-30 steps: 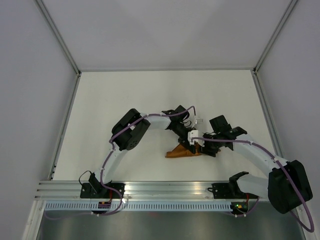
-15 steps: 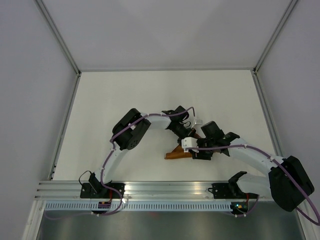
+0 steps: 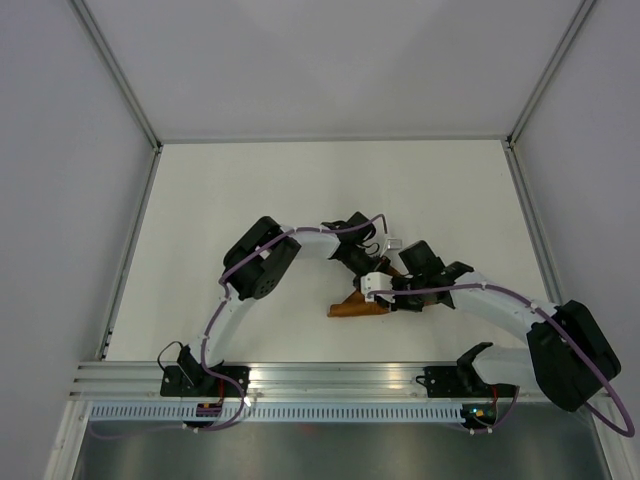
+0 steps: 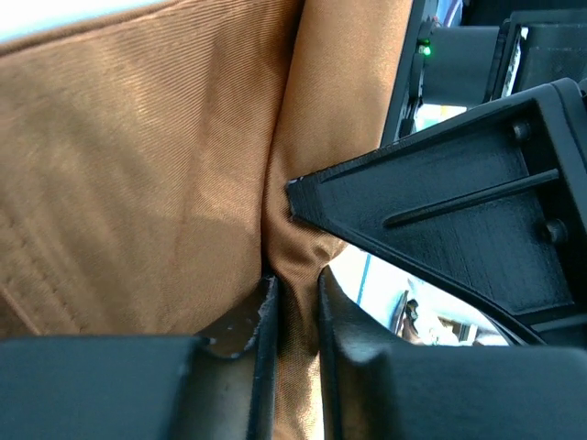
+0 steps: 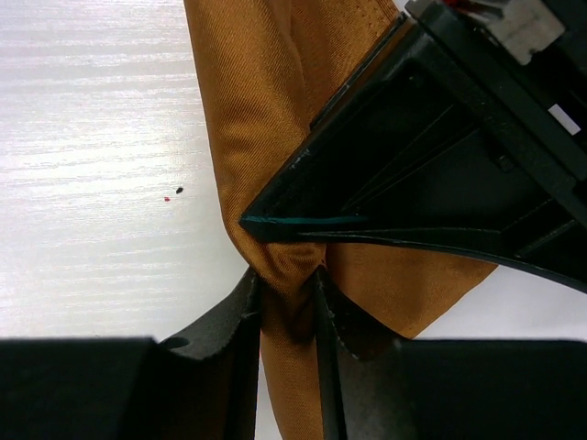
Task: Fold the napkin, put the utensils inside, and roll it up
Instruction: Roll the napkin at the center of the board.
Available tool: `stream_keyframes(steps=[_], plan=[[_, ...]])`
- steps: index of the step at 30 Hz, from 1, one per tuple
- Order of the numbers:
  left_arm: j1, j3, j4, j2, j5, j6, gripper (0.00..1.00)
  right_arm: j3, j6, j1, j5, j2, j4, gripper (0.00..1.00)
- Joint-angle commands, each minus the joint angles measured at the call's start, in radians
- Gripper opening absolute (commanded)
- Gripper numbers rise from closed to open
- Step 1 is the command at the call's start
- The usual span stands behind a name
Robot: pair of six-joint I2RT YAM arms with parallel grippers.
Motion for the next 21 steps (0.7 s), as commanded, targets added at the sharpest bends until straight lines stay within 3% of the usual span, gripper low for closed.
stream_keyframes(steps=[1,5,12,21], plan=[[0.01,-0.087,0.009,0.016,-0.253,-0.075,0.24,0.017,0.008,-0.015,-0.021,0.052,-0.024,0.21],[0.03,-0.193,0.171,-0.061,-0.284,-0.203,0.32,0.07,-0.011,-0.047,-0.059,0.122,-0.053,0.15],[0.066,-0.412,0.584,-0.234,-0.361,-0.406,0.41,0.196,-0.084,-0.13,-0.133,0.257,-0.186,0.15],[0.1,-0.801,1.044,-0.547,-0.767,-0.555,0.43,0.349,-0.149,-0.179,-0.207,0.446,-0.33,0.14]])
